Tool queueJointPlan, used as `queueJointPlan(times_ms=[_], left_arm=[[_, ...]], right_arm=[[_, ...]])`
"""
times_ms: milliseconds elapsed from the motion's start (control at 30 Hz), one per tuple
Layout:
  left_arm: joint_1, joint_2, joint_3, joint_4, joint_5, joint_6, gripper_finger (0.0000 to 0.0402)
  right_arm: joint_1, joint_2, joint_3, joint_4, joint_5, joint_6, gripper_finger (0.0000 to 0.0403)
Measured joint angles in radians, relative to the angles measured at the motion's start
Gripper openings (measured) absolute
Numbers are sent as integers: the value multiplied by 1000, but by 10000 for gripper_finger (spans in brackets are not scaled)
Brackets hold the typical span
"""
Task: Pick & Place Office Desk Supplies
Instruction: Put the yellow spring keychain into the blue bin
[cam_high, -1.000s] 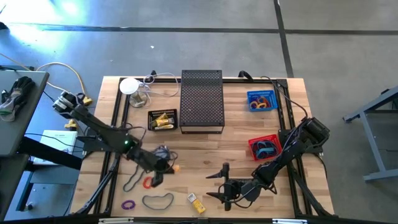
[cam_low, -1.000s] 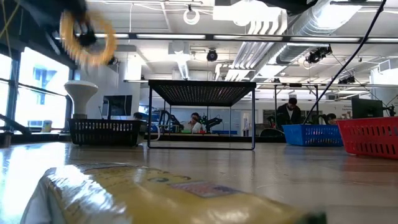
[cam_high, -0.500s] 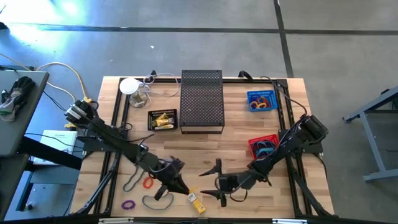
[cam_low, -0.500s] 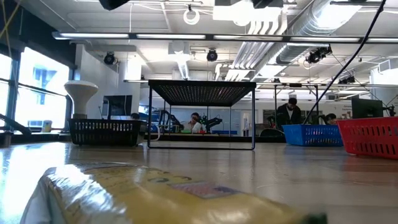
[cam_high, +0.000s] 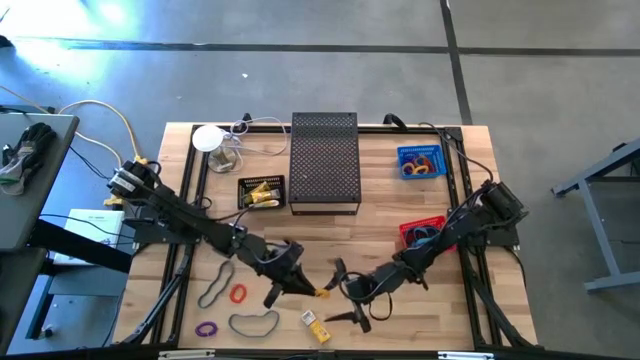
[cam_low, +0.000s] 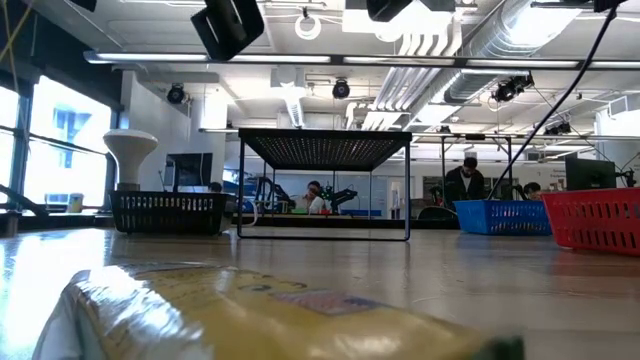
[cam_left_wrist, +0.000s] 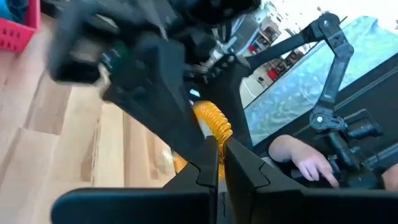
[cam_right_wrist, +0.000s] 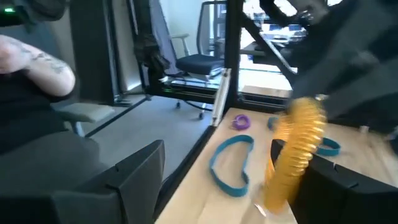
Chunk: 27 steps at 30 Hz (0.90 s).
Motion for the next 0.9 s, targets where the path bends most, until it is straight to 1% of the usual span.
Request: queueJointPlan(times_ms=[200,300,400,500,667,733,800,900], left_arm=[[6,0,0,-5,0,2,5],[2,0,0,-7,0,12,5],[2,0,0,-8,-1,14,5],[-3,0,0,-12,-2,14,5],[-16,0,0,-19,-3,26,5],[-22,0,0,-24,-3,44,5],[-29,0,0,-27,-3,64,7],[-40,0,0,-35,-4,106,16]], right_arm=[[15,0,0,-7,2,-9,278],[17,0,0,-8,7,-32,257],[16,0,0,-8,7,-33,220],[11,0,0,-9,8,-33,171],[6,0,0,-26,60,-41,70],[5,0,0,-66,49,-83,27],[7,0,0,-102,50,-101,16],[8,0,1,-122,59,-80,18]])
